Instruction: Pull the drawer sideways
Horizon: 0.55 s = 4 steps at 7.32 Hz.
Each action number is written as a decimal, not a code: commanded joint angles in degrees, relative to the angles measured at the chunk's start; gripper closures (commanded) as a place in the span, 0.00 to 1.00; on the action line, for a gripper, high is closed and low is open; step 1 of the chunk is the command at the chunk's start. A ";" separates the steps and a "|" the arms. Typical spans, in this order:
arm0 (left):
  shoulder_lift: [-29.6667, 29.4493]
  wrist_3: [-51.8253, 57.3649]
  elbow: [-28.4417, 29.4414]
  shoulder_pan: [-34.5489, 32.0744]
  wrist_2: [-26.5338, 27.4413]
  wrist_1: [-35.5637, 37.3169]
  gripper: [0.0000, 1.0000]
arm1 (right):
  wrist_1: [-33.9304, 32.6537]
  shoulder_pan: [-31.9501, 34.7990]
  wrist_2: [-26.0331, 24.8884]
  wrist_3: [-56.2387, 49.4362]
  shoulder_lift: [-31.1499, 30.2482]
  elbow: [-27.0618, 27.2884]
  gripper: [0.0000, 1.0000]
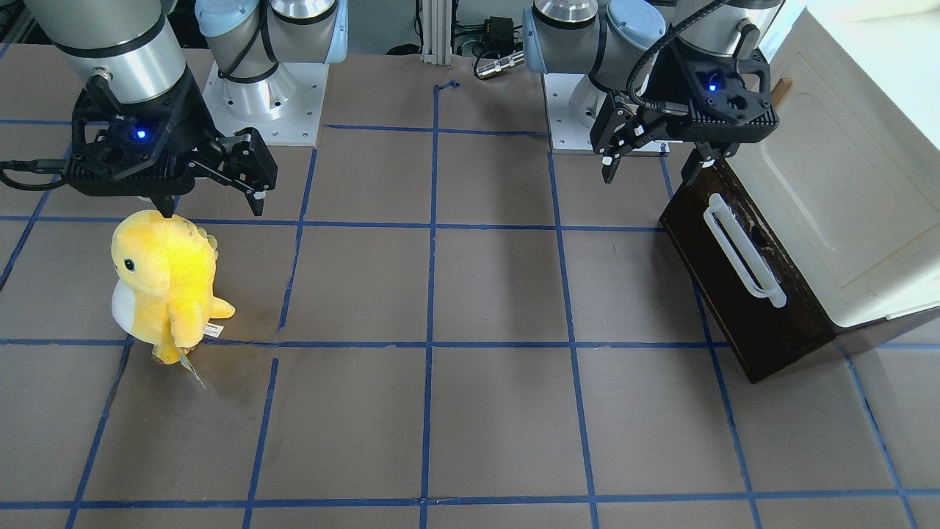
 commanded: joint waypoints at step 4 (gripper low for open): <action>-0.43 -0.09 -0.10 0.09 0.06 -0.03 0.00 | 0.00 0.00 0.00 0.00 0.00 0.00 0.00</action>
